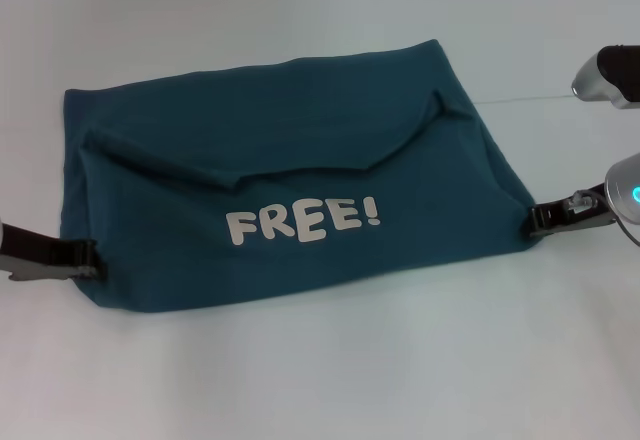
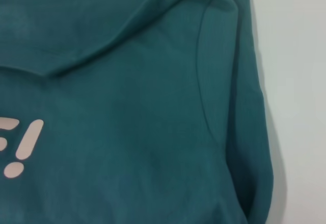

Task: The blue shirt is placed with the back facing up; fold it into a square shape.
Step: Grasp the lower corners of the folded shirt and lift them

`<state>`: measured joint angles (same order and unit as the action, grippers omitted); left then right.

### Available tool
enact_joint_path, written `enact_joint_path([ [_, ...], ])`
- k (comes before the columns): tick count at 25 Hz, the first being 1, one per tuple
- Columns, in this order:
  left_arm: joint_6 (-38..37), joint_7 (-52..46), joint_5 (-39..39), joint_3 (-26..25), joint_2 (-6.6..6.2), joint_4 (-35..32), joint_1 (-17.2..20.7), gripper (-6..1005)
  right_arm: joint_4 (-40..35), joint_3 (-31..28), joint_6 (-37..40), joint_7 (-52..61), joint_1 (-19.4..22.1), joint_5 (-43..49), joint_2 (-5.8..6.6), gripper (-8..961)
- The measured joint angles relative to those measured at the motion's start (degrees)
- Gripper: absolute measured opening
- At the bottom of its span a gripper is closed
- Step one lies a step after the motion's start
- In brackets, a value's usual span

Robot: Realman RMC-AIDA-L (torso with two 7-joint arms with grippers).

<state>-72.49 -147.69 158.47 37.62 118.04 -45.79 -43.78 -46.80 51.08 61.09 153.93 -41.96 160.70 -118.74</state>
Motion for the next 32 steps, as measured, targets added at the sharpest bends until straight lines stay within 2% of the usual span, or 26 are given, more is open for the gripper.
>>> enact_joint_path([
  [3, -0.4, 2.3, -1.0, -0.1, 0.04, 0.2, 0.2, 39, -0.6, 0.0, 0.1, -0.5, -0.1, 0.0, -0.01, 151],
  [8, -1.1, 5.1, -3.4, -0.8, -0.17, 0.8, 0.8, 39, -1.2, 0.0, 1.9, -2.0, -0.6, -0.1, -0.05, 65],
  [15, -8.6, 5.4, -3.4, -2.0, -2.79, -0.2, 0.8, 40, -5.6, 0.0, 13.8, -6.8, -1.4, 0.1, 0.78, 65],
  [20, -15.0, 6.6, -2.1, -3.7, -3.70, -1.7, 2.0, 40, -9.2, 1.9, 26.0, -9.2, -2.1, 1.0, 1.51, 64],
  [28, -24.3, 6.8, 0.6, -4.6, -3.93, -5.4, 5.4, 40, -11.2, 3.5, 38.5, -12.1, -2.2, 2.0, 1.71, 65],
  [32, -28.3, 7.2, 0.7, -4.3, -3.37, -6.3, 6.8, 40, -11.2, 3.6, 43.5, -14.0, -2.3, 1.6, 1.28, 65],
])
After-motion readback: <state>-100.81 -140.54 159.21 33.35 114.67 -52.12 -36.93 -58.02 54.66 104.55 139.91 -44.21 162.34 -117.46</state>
